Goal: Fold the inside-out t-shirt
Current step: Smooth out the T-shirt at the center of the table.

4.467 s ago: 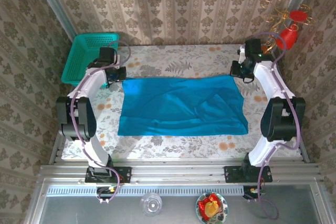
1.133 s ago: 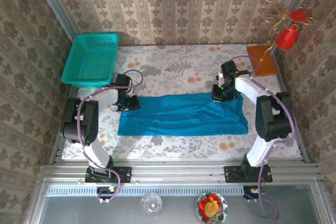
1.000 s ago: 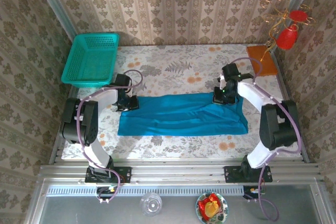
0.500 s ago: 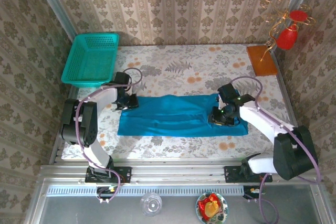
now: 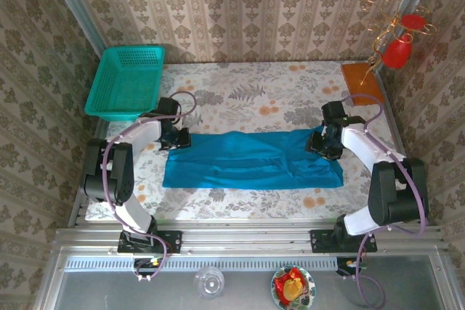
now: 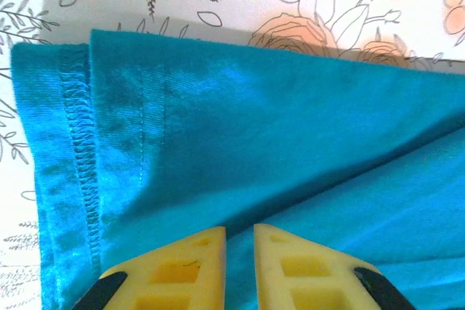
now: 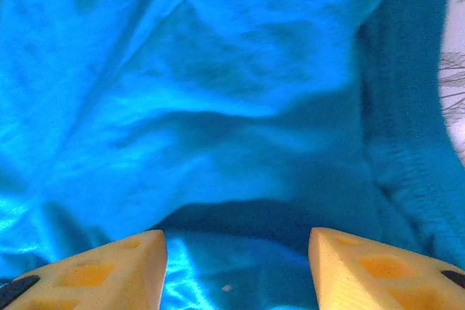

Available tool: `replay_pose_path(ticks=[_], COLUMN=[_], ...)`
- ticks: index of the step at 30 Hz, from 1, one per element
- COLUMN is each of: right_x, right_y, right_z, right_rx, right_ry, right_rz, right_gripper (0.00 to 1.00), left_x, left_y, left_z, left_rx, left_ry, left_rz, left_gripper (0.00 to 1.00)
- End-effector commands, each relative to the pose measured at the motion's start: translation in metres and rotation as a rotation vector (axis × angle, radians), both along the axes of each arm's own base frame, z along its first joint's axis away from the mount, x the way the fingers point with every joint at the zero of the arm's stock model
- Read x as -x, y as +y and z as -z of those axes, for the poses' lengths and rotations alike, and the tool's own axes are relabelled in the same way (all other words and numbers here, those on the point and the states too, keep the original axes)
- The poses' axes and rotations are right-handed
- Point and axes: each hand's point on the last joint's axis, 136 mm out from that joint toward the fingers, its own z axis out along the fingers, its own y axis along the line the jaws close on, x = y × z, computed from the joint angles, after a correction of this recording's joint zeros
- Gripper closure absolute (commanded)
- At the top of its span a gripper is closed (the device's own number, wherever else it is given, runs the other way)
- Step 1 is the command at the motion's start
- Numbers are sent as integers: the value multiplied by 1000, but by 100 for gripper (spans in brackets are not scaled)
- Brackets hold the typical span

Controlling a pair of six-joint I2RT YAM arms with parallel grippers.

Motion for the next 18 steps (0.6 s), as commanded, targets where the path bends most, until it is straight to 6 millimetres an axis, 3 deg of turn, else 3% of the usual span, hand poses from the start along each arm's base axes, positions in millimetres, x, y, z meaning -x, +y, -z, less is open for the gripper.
replay_pose_path(ticks=[1, 5, 10, 15, 18], right_x=[-1, 22, 62, 80, 81], right_y=[-24, -38, -32, -25, -29], right_z=[-2, 12, 26, 15, 3], right_rx=[134, 197, 146, 81, 88], right_ry=[13, 124, 181, 113, 63], right_rz=[6, 78, 192, 267, 284], right_gripper=[42, 42, 55, 54, 53], left_x=[0, 0, -4, 0, 11], left_y=[2, -3, -27, -79, -126], left_z=[6, 0, -29, -52, -65], left_rx=[-8, 8, 50, 66, 91], left_ry=[29, 17, -56, -95, -120], left_rz=[15, 12, 34, 146, 259], left_gripper=[82, 83, 83, 83, 83])
